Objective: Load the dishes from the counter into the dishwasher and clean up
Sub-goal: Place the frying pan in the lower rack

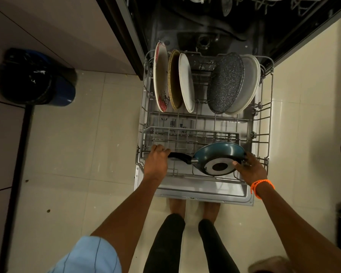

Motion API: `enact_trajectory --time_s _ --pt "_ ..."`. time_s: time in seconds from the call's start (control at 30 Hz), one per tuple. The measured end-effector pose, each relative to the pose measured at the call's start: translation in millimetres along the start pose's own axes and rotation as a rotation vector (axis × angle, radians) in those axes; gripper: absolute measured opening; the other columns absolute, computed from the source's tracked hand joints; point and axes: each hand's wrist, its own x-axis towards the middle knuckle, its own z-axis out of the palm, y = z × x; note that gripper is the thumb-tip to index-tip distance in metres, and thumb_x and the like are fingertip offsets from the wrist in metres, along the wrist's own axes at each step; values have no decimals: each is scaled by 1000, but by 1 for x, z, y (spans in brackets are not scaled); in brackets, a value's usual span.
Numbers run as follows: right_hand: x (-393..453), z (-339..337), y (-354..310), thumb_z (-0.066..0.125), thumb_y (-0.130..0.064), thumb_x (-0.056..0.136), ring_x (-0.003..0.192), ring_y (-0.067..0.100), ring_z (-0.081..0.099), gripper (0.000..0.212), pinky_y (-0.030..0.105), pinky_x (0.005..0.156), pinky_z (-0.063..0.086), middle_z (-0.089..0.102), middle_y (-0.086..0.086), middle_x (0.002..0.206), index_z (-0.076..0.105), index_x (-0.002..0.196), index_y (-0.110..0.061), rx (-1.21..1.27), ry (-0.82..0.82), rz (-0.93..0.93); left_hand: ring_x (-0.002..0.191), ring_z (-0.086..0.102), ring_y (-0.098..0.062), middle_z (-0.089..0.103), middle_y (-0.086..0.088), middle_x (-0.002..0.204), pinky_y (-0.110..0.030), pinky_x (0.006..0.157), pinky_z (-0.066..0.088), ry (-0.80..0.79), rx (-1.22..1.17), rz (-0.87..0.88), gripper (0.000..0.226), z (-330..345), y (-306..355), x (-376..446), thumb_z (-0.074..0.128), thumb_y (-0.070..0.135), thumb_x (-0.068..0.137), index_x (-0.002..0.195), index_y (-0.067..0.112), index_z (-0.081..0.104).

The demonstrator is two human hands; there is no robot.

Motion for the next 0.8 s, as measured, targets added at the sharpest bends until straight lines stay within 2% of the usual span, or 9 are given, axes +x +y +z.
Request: enact_trajectory --time_s 0.23,0.37,0.47,0.53,0.6,0.67,0.7,0.73,0.8 --pt "-5 4 -3 73 -39 87 118 28 60 59 44 102 46 64 4 129 47 139 -27 14 53 -26 95 67 -25 67 -7 107 -37 81 58 -3 -25 -74 23 -6 -18 9 71 20 92 113 11 73" --pt "-22 16 0 73 -43 85 117 26 60 56 44 102 48 65 3 127 51 135 -30 21 166 -54 105 63 -28 67 -9 113 -41 85 57 56 -50 -90 25 -1 -22 -3 72 13 90 115 10 72" --pt "-43 28 -5 69 -38 88 121 31 56 54 46 100 48 60 10 130 50 135 -22 -8 284 -78 109 61 -30 68 -10 115 -42 93 53 172 -92 -92 31 4 -16 -18 73 8 85 117 10 73" --pt "-63 39 -8 69 -34 90 126 30 53 52 48 101 48 56 10 137 49 137 -21 13 332 -77 110 59 -27 67 -8 116 -40 92 52 237 -169 -146 31 9 -4 -34 74 10 85 116 13 73" --pt "-86 52 -8 69 -32 91 124 29 54 46 49 100 50 55 9 137 54 133 -20 23 365 -70 107 57 -22 64 -6 114 -35 88 51 268 -287 -255 24 17 14 -55 73 17 87 110 15 72" --pt "-105 62 -10 69 -28 92 110 25 61 31 46 96 53 63 8 122 62 119 -15 77 372 -43 99 57 -18 61 -2 106 -29 79 49 283 -441 -425 12 23 34 -73 71 24 90 99 17 68" --pt "-110 68 -12 68 -26 92 102 23 63 21 43 92 54 67 6 110 65 109 -13 122 346 -9 96 60 -20 61 -1 100 -29 75 49 259 -543 -548 15 25 43 -78 70 30 91 93 16 64" --pt "-114 75 -13 67 -26 93 94 23 64 15 40 89 54 68 4 97 68 99 -13 158 305 24 93 63 -22 62 -1 95 -31 73 49 180 -650 -704 23 27 52 -81 68 37 93 90 15 60" --pt "-119 88 -15 64 -36 94 82 24 65 23 41 84 56 69 0 81 68 81 -18 231 212 99 89 65 -24 64 -5 89 -38 79 54 -116 -870 -1030 42 28 72 -85 59 53 96 88 12 58"
